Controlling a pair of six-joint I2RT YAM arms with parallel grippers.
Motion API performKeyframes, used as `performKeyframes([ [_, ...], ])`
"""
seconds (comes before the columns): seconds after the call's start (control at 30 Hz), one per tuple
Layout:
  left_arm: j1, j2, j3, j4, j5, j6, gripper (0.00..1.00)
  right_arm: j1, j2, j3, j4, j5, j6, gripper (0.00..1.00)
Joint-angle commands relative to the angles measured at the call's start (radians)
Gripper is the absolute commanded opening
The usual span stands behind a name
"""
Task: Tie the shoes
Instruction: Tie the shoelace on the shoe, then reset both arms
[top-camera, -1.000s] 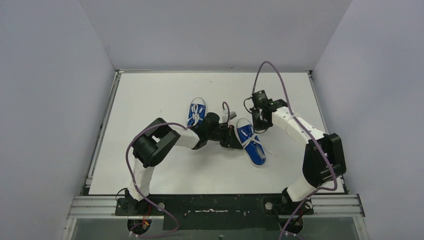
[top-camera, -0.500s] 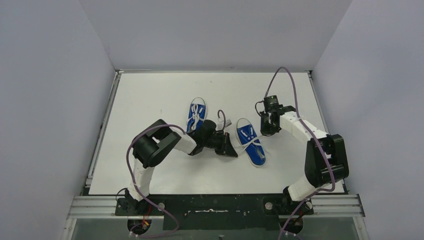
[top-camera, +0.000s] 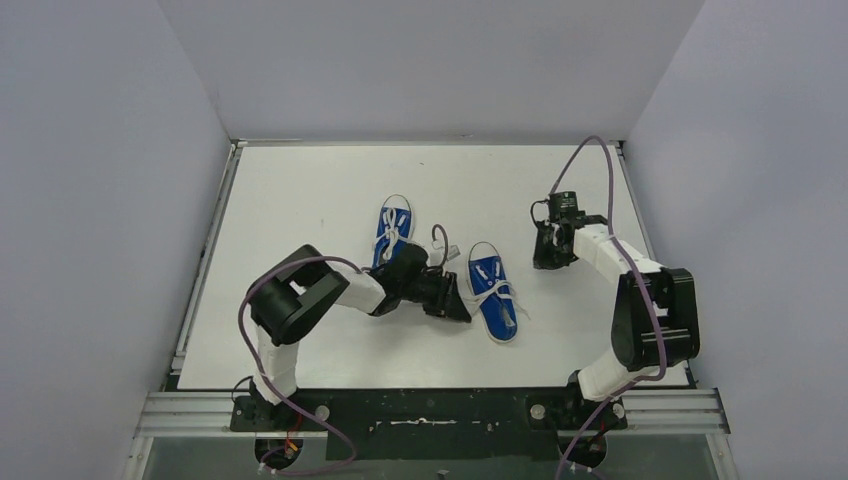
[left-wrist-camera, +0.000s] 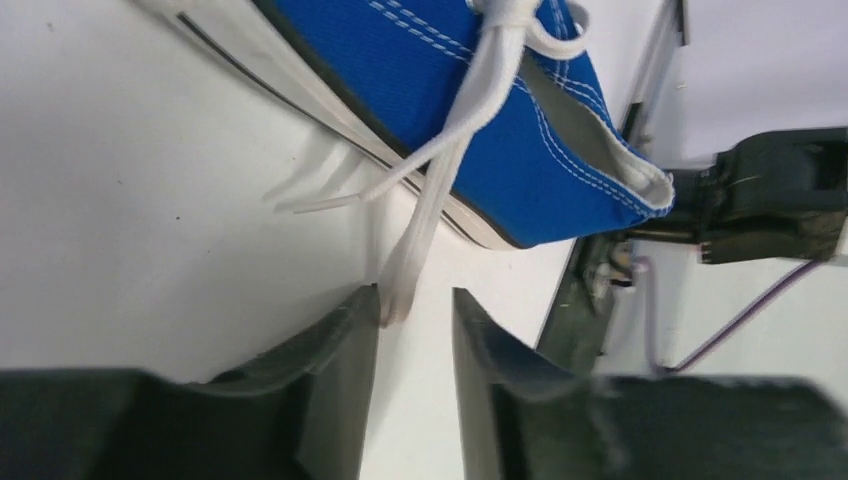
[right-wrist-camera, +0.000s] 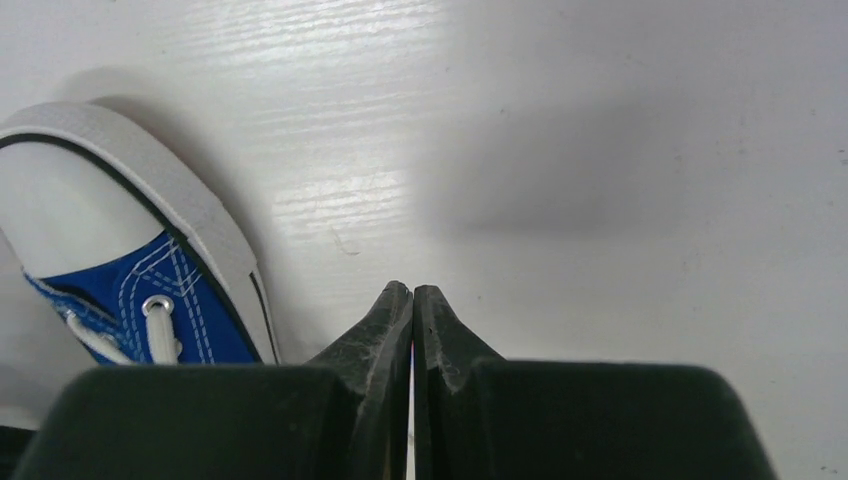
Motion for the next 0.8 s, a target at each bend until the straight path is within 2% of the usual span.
performKeyframes([
  [0.0,-0.023,-0.202,0.031,-0.268,-0.137,0.159,0.38,0.001,-0.052,0.123,-0.147,-0.062,-0.038,0.0],
  [0.03,-0.021,-0.254,0.034,-0.329,-0.161,0.183,0.52,0.002,-0.08,0.149,-0.208,-0.071,-0.048,0.11],
  [0.07,-0.02,-0.311,0.04,-0.401,-0.188,0.214,0.58,0.008,-0.122,0.166,-0.258,-0.067,-0.046,0.26],
  [0.2,-0.011,-0.586,0.074,-0.756,-0.325,0.33,0.61,0.04,-0.334,0.244,-0.432,-0.019,-0.024,0.86],
  [0.27,-0.01,-0.723,0.128,-0.95,-0.417,0.37,0.64,0.038,-0.411,0.324,-0.543,0.006,0.008,0.99],
  [0.33,-0.012,-0.84,0.234,-1.172,-0.517,0.405,0.69,0.038,-0.476,0.41,-0.641,0.009,0.0,1.0],
  [0.43,-0.004,-0.977,0.421,-1.394,-0.675,0.426,0.73,0.038,-0.577,0.528,-0.745,0.017,-0.027,1.0],
  [0.6,0.003,-1.092,0.746,-1.565,-0.721,0.542,0.77,0.038,-0.683,0.723,-0.828,-0.014,0.016,1.0],
  [0.63,0.003,-1.097,0.805,-1.611,-0.774,0.544,0.77,0.038,-0.696,0.752,-0.829,-0.011,0.027,1.0],
  [0.7,0.004,-1.098,0.892,-1.701,-0.871,0.535,0.78,0.038,-0.713,0.794,-0.831,-0.008,0.034,1.0],
  [0.77,0.003,-1.1,0.925,-1.744,-0.905,0.551,0.82,0.04,-0.706,0.842,-0.854,-0.015,0.027,1.0],
])
